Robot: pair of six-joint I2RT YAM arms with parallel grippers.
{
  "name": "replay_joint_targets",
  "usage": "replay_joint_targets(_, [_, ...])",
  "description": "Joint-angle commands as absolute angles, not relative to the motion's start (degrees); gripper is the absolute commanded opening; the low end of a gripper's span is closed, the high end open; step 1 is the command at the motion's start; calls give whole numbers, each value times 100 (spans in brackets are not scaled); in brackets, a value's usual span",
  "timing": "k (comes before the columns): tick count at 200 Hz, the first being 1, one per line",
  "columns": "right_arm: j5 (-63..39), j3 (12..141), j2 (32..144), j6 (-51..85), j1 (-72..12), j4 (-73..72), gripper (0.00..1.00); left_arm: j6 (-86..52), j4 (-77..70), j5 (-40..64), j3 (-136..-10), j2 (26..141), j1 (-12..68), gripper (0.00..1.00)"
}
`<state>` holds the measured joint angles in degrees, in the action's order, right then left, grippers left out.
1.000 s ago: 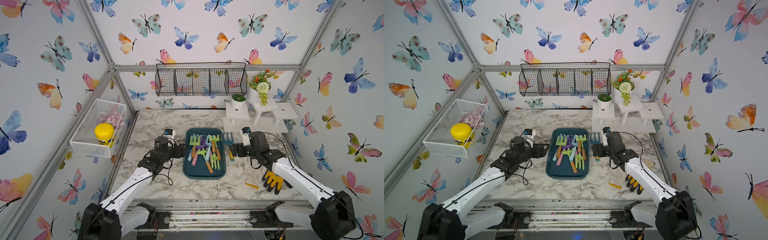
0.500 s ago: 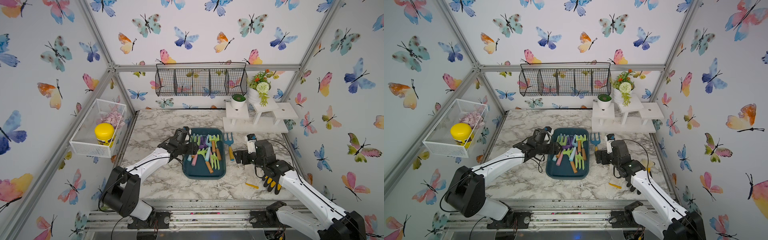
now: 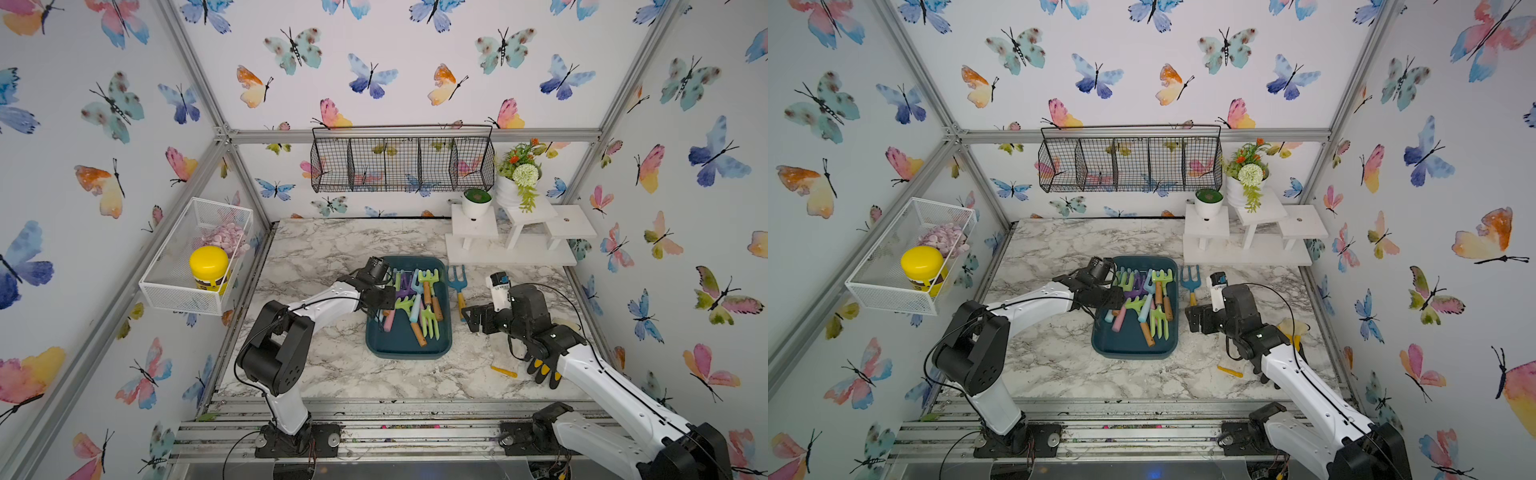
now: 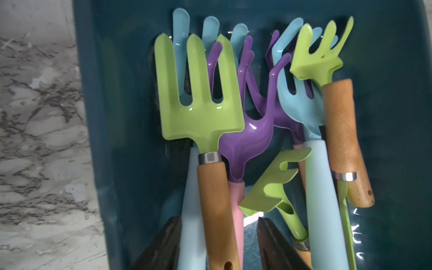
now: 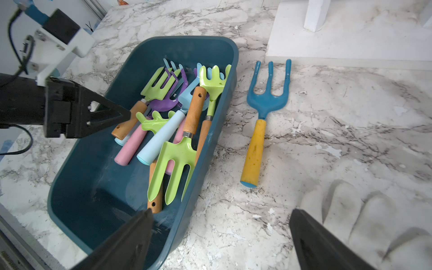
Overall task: Take the hand rake out of the storage box
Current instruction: Pick up the rake from the storage box.
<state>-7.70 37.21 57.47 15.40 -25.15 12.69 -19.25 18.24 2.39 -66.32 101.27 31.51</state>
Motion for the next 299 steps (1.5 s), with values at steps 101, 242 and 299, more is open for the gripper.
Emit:
replay_joint_targets(101, [-1107,3568,5625,1468,-2496,1107,98,-1925,1996,-319,-7119,10931,3322,21])
replay_joint_targets(242, [-1269,3551,5607,1437,-2496,1058,98,-1943,2484,-1060,-7308,9680,3454,9])
replay_joint_targets(299, [-1796,3626,5717,1545,-2496,985,98,-1932,2674,-1421,-7467,9181,3439,9])
